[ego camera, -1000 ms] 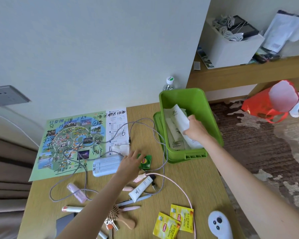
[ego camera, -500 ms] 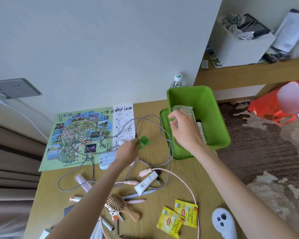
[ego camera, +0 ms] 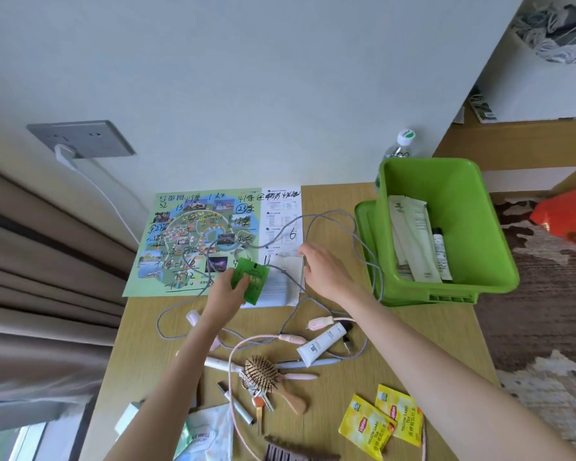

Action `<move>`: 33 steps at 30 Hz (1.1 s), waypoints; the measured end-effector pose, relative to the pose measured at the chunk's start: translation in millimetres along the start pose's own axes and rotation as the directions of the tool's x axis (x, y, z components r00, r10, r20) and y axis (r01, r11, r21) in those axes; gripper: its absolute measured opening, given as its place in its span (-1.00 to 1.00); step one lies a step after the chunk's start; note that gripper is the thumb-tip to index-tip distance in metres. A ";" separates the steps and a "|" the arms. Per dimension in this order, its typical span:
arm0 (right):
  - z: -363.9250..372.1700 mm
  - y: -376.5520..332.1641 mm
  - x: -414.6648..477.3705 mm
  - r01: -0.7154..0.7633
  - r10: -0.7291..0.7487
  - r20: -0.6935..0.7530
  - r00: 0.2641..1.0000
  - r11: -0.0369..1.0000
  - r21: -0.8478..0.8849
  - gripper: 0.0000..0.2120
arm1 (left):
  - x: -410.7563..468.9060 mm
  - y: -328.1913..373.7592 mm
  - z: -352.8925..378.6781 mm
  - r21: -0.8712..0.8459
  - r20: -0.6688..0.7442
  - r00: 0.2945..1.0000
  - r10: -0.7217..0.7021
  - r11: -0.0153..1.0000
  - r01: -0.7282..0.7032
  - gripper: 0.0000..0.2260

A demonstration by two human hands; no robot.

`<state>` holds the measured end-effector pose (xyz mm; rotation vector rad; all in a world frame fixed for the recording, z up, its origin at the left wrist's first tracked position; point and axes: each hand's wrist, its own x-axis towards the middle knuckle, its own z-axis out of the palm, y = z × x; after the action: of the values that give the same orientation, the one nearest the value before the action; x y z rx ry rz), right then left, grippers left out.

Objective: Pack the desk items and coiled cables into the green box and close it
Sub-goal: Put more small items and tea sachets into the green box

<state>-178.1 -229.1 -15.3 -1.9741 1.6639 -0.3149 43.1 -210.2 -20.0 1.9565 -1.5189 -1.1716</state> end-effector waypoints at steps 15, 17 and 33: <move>34.4 2.2 55.4 -0.316 0.294 0.190 0.937 0.944 0.093 -0.71 | 10.7 -22.8 12.4 -0.006 0.018 0.999 -0.035 0.999 0.035 -0.80; 26.3 4.4 51.9 -0.345 0.310 0.158 0.937 0.888 0.305 -0.78 | 9.1 -22.8 12.7 -0.010 0.005 1.000 -0.029 1.000 0.029 -0.80; -50.6 12.0 -72.2 -0.131 0.321 -0.090 0.943 0.606 0.785 -0.87 | -37.1 0.5 54.0 -0.140 0.275 0.961 0.007 0.990 0.033 -0.91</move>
<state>-228.8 -173.2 31.8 -1.0791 1.5064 -1.0030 -2.8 -166.4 -36.7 1.7689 -1.5047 -1.5669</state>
